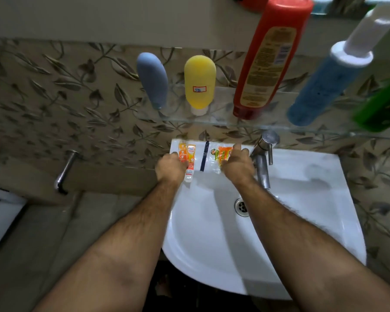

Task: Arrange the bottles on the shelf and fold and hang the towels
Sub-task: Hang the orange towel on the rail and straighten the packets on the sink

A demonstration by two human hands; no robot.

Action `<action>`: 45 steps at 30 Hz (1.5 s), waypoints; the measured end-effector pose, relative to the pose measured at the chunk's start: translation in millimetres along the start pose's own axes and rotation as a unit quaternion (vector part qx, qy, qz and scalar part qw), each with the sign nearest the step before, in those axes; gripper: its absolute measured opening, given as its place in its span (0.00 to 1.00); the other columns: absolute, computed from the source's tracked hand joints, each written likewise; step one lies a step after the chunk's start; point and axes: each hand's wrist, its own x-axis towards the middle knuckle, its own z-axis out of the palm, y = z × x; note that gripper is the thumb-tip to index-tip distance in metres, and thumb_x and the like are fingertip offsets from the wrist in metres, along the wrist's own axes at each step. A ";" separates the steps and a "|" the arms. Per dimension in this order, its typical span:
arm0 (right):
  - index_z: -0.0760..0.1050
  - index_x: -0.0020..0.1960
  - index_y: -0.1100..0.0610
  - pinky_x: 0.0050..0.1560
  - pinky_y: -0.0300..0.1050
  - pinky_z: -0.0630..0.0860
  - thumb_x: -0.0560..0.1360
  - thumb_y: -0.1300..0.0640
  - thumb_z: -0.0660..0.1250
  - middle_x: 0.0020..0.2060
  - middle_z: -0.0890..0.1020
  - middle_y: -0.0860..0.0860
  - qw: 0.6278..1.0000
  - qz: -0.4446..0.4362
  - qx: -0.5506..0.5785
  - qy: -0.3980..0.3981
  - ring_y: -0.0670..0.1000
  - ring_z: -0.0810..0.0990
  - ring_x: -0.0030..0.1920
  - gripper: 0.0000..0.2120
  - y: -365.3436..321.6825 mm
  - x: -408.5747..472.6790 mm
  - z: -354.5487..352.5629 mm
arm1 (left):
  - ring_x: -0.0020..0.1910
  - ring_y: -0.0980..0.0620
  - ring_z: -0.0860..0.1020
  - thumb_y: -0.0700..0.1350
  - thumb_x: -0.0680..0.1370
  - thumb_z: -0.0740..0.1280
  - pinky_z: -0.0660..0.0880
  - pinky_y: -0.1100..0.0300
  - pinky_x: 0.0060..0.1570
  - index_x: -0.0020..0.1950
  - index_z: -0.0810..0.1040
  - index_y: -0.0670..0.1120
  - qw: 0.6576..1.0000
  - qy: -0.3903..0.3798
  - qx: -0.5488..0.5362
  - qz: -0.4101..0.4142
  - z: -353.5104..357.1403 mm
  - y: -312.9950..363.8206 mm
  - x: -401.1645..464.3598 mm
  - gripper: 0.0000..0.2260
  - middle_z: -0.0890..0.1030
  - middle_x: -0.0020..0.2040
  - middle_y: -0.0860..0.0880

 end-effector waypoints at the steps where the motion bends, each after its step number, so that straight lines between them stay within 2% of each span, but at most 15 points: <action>1: 0.62 0.68 0.56 0.54 0.53 0.76 0.76 0.56 0.67 0.61 0.72 0.58 1.000 0.004 -0.002 -0.003 0.61 0.75 0.61 0.24 0.7 3.0 0.4 | 0.54 0.41 0.79 0.54 0.77 0.67 0.75 0.53 0.49 0.55 0.79 0.41 1.000 -0.004 0.003 -0.010 2.7 2.4 0.3 0.17 0.81 0.55 0.40; 7: 0.63 0.66 0.56 0.51 0.53 0.77 0.71 0.66 0.68 0.59 0.73 0.60 0.999 0.009 0.029 -0.010 0.62 0.77 0.58 0.27 3.1 15.1 7.7 | 0.55 0.43 0.80 0.53 0.74 0.73 0.75 0.55 0.48 0.56 0.79 0.43 0.997 -0.029 -0.007 -0.074 6.5 10.8 5.7 0.17 0.81 0.56 0.42; 12: 0.62 0.69 0.56 0.48 0.50 0.76 0.69 0.68 0.69 0.56 0.75 0.60 0.991 0.048 0.120 -0.017 0.62 0.77 0.56 0.32 3.8 22.6 12.0 | 0.55 0.44 0.81 0.52 0.71 0.75 0.76 0.57 0.49 0.56 0.82 0.45 0.990 -0.045 -0.074 -0.115 4.1 10.6 8.8 0.17 0.83 0.55 0.44; 15: 0.62 0.65 0.55 0.41 0.48 0.73 0.68 0.67 0.69 0.46 0.76 0.56 0.987 0.077 0.142 -0.021 0.60 0.78 0.48 0.29 4.8 23.8 16.0 | 0.52 0.47 0.82 0.52 0.71 0.76 0.75 0.59 0.45 0.53 0.83 0.47 0.982 -0.056 -0.126 -0.126 1.2 8.2 9.6 0.15 0.84 0.52 0.47; 18: 0.68 0.56 0.55 0.40 0.45 0.71 0.67 0.63 0.71 0.42 0.76 0.52 0.982 0.094 0.160 -0.023 0.56 0.74 0.43 0.20 4.9 20.9 17.8 | 0.47 0.48 0.82 0.52 0.69 0.77 0.74 0.60 0.42 0.48 0.82 0.48 0.971 -0.067 -0.191 -0.130 -0.2 -1.6 9.0 0.13 0.84 0.48 0.49; 21: 0.75 0.43 0.55 0.40 0.45 0.75 0.66 0.59 0.75 0.41 0.81 0.54 0.972 0.102 0.206 -0.054 0.55 0.79 0.42 0.10 2.6 14.7 17.8 | 0.41 0.49 0.83 0.46 0.70 0.78 0.80 0.57 0.43 0.43 0.80 0.47 0.933 -0.077 -0.328 -0.127 -0.3 -15.6 8.7 0.09 0.85 0.48 0.46; 24: 0.76 0.40 0.57 0.40 0.47 0.75 0.67 0.63 0.76 0.40 0.81 0.57 0.936 0.116 0.327 -0.066 0.56 0.78 0.39 0.09 -6.6 1.2 18.7 | 0.44 0.45 0.83 0.37 0.72 0.76 0.81 0.52 0.47 0.47 0.81 0.39 0.882 -0.088 -0.450 -0.108 -7.5 -40.1 10.3 0.07 0.85 0.51 0.40; 27: 0.74 0.40 0.56 0.33 0.41 0.75 0.69 0.63 0.75 0.35 0.80 0.54 0.887 0.126 0.436 -0.083 0.51 0.78 0.34 0.10 -30.9 -29.5 19.1 | 0.38 0.50 0.80 0.35 0.74 0.73 0.77 0.66 0.34 0.53 0.81 0.35 0.851 -0.099 -0.509 -0.090 -22.5 -84.5 13.7 0.09 0.83 0.50 0.40; 29: 0.74 0.38 0.54 0.30 0.38 0.76 0.71 0.61 0.74 0.33 0.80 0.52 0.864 0.119 0.482 -0.080 0.50 0.78 0.33 0.09 -52.7 -52.3 20.1 | 0.32 0.54 0.78 0.37 0.76 0.70 0.71 0.69 0.23 0.53 0.80 0.35 0.849 -0.106 -0.511 -0.083 -33.9 -117.0 16.6 0.08 0.82 0.47 0.42; 31: 0.76 0.40 0.54 0.32 0.38 0.75 0.73 0.60 0.72 0.34 0.80 0.50 0.848 0.110 0.513 -0.071 0.49 0.78 0.33 0.07 -79.6 -75.6 27.0 | 0.34 0.54 0.79 0.39 0.79 0.67 0.70 0.68 0.21 0.53 0.79 0.39 0.845 -0.121 -0.514 -0.086 -42.4 -153.2 19.4 0.05 0.82 0.47 0.44; 34: 0.79 0.46 0.54 0.36 0.41 0.76 0.75 0.59 0.70 0.39 0.82 0.50 0.840 0.090 0.530 -0.075 0.48 0.80 0.37 0.01 -117.4 -107.4 44.4 | 0.40 0.49 0.80 0.39 0.81 0.63 0.76 0.65 0.25 0.55 0.78 0.40 0.832 -0.159 -0.525 -0.087 -47.8 -198.1 21.1 0.06 0.81 0.48 0.43; 37: 0.79 0.46 0.55 0.32 0.40 0.78 0.76 0.61 0.69 0.39 0.83 0.51 0.847 0.066 0.522 -0.083 0.46 0.81 0.34 0.03 -151.7 -135.4 75.2 | 0.37 0.52 0.80 0.39 0.82 0.61 0.79 0.60 0.33 0.53 0.78 0.41 0.831 -0.189 -0.513 -0.101 -44.7 -238.6 19.4 0.07 0.81 0.46 0.44; 39: 0.79 0.49 0.55 0.38 0.43 0.80 0.78 0.61 0.68 0.43 0.84 0.53 0.857 0.059 0.506 -0.079 0.48 0.83 0.39 0.03 -167.2 -148.6 100.5 | 0.37 0.53 0.80 0.40 0.82 0.60 0.80 0.59 0.35 0.49 0.79 0.44 0.828 -0.206 -0.509 -0.114 -39.4 -261.5 17.4 0.09 0.82 0.43 0.46; 42: 0.78 0.54 0.55 0.47 0.46 0.80 0.80 0.58 0.65 0.47 0.84 0.52 0.875 0.074 0.471 -0.091 0.48 0.83 0.44 0.05 -178.2 -160.6 150.3 | 0.35 0.53 0.81 0.38 0.81 0.58 0.80 0.60 0.34 0.45 0.79 0.45 0.823 -0.232 -0.500 -0.140 -20.6 -295.4 12.6 0.11 0.83 0.39 0.48; 45: 0.77 0.56 0.55 0.46 0.47 0.80 0.81 0.57 0.62 0.49 0.84 0.53 0.872 0.127 0.458 -0.116 0.51 0.83 0.47 0.07 -172.5 -166.2 202.9 | 0.33 0.56 0.81 0.37 0.81 0.57 0.80 0.62 0.33 0.46 0.79 0.45 0.826 -0.261 -0.472 -0.161 10.3 -326.3 5.1 0.12 0.83 0.40 0.48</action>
